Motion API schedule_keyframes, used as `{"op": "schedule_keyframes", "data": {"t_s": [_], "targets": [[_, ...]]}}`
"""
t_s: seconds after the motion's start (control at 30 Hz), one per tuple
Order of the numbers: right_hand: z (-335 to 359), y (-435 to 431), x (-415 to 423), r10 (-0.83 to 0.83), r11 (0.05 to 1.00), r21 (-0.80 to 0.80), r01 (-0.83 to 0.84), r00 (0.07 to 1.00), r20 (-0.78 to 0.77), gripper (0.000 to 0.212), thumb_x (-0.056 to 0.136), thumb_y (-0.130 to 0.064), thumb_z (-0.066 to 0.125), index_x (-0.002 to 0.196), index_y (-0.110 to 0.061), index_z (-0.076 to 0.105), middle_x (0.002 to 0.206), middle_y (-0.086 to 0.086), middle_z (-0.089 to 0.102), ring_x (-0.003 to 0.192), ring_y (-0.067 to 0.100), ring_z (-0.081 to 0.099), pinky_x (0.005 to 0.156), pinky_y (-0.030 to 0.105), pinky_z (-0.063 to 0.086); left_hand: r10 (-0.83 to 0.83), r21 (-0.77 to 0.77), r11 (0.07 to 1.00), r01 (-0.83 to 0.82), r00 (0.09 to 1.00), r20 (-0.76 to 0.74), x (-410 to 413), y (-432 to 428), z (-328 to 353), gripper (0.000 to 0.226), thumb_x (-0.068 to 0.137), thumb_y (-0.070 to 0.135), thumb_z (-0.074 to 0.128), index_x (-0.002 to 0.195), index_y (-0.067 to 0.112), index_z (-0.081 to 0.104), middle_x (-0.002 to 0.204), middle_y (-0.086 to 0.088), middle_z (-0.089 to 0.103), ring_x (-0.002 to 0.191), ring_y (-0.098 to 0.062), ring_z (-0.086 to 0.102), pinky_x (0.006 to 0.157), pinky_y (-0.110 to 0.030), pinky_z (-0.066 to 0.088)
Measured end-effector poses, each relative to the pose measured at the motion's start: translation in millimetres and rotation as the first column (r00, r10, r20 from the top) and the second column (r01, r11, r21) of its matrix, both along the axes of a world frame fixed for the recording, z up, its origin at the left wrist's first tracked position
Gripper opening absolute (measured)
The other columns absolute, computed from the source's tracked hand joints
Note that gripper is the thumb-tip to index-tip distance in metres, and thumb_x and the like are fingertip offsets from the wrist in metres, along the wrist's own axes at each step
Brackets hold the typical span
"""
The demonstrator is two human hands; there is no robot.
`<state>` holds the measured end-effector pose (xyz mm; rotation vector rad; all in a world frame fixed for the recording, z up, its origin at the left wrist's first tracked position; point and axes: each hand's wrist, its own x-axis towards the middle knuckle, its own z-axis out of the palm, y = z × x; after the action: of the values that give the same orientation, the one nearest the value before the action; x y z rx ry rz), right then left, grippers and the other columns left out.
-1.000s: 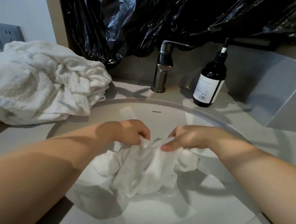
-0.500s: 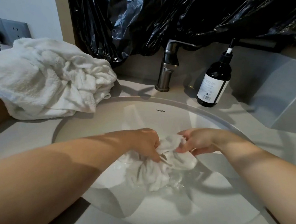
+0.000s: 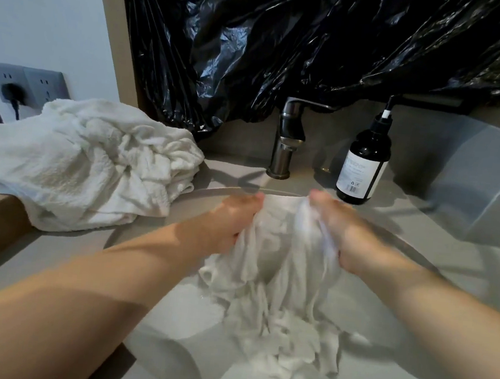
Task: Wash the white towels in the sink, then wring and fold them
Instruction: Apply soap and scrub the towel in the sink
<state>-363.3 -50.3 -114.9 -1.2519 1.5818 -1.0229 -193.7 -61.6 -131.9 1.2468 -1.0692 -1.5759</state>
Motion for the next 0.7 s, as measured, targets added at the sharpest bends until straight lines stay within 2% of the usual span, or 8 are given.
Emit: {"op": "schedule_keyframes", "data": {"t_s": [0.07,0.13,0.2,0.33,0.4,0.53,0.63,0.7], "targets": [[-2,14,26,-0.009,0.988,-0.156,-0.006,0.996,-0.093,0.037,0.095,-0.044,0.049,0.082,-0.011,0.057,0.071,0.002,0.055,0.072,0.020,0.053,0.068,0.031,0.040,0.008,0.018,1.000,-0.007,0.996,-0.084,-14,2,-1,0.032,0.105,0.022,0.042,0.110,-0.002,0.063,0.105,-0.025,0.067,0.092,-0.030,0.068,0.077,-0.034,0.058],[-6,17,37,-0.009,0.969,-0.242,-0.041,0.979,-0.204,0.039,0.097,-0.041,0.047,0.076,-0.009,0.054,0.065,0.000,0.052,0.063,0.015,0.048,0.059,0.028,0.036,-0.019,0.016,1.000,0.021,0.994,-0.105,-21,4,2,0.031,0.105,0.017,0.037,0.104,0.002,0.064,0.093,-0.019,0.069,0.083,-0.025,0.067,0.068,-0.027,0.057],[-7,9,32,-0.050,0.957,-0.289,-0.028,0.965,-0.259,0.042,0.099,-0.036,0.046,0.065,-0.013,0.046,0.060,-0.001,0.046,0.057,0.013,0.043,0.052,0.028,0.032,-0.050,0.020,0.998,0.055,0.980,-0.194,-20,2,4,0.035,0.107,0.018,0.033,0.118,0.002,0.063,0.107,-0.018,0.070,0.093,-0.023,0.069,0.075,-0.029,0.058],[-12,8,32,-0.093,0.921,-0.388,-0.031,0.950,-0.297,0.041,0.099,-0.032,0.047,0.062,-0.016,0.038,0.056,-0.003,0.044,0.056,0.014,0.041,0.054,0.032,0.030,-0.009,0.021,1.000,0.011,0.992,-0.127,-28,5,6,0.037,0.107,0.020,0.032,0.123,0.004,0.061,0.118,-0.021,0.066,0.106,-0.029,0.064,0.096,-0.040,0.051],[-13,9,33,-0.109,0.913,-0.406,-0.029,0.944,-0.312,0.039,0.099,-0.033,0.045,0.064,-0.017,0.038,0.058,-0.005,0.045,0.057,0.012,0.042,0.053,0.027,0.031,-0.019,0.039,0.999,0.026,0.987,-0.156,-33,10,5,0.039,0.107,0.022,0.030,0.125,0.004,0.060,0.113,-0.019,0.066,0.106,-0.030,0.062,0.095,-0.040,0.050],[-11,9,30,-0.122,0.907,-0.420,-0.022,0.942,-0.313,0.043,0.100,-0.030,0.044,0.062,-0.014,0.034,0.057,-0.002,0.039,0.057,0.017,0.037,0.052,0.027,0.028,-0.048,0.034,0.998,0.058,0.972,-0.232,-35,15,6,0.040,0.108,0.022,0.027,0.132,0.003,0.054,0.122,-0.021,0.065,0.106,-0.029,0.063,0.090,-0.036,0.052],[-14,12,32,-0.080,0.911,-0.406,-0.068,0.938,-0.337,0.041,0.099,-0.030,0.045,0.060,-0.019,0.036,0.058,-0.005,0.042,0.060,0.016,0.041,0.053,0.028,0.029,-0.036,0.018,0.999,0.040,0.980,-0.198,-33,17,9,0.037,0.108,0.020,0.029,0.121,0.004,0.059,0.102,-0.015,0.069,0.090,-0.024,0.065,0.081,-0.033,0.054],[-10,6,28,-0.110,0.922,-0.385,-0.030,0.936,-0.335,0.041,0.101,-0.029,0.042,0.061,-0.018,0.038,0.062,-0.002,0.044,0.069,0.023,0.044,0.057,0.034,0.021,-0.078,0.029,0.996,0.087,0.971,-0.226,-32,21,10,0.038,0.108,0.022,0.030,0.124,0.003,0.058,0.109,-0.017,0.066,0.099,-0.027,0.063,0.090,-0.036,0.051]]}}
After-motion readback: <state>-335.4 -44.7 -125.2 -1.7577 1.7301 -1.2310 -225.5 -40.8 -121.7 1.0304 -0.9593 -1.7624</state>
